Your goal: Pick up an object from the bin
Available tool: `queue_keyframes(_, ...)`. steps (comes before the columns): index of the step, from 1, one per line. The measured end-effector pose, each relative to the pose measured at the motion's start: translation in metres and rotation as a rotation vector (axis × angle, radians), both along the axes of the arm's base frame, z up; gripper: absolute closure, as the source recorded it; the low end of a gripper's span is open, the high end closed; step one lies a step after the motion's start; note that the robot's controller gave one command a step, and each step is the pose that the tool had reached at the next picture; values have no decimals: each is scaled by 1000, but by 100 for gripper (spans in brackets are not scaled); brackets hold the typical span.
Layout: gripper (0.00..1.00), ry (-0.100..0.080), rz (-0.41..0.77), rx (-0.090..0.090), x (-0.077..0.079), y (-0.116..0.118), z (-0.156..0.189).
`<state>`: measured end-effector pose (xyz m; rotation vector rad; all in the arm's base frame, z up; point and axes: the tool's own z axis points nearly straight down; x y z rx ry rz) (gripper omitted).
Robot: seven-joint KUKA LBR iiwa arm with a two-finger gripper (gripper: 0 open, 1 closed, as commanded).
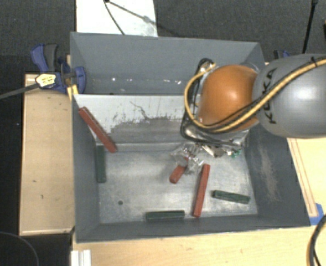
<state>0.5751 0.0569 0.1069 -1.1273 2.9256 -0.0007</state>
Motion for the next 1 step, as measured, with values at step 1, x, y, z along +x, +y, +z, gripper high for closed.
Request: queue_keyframes(1,100,-2,-9,0,2,0,36)
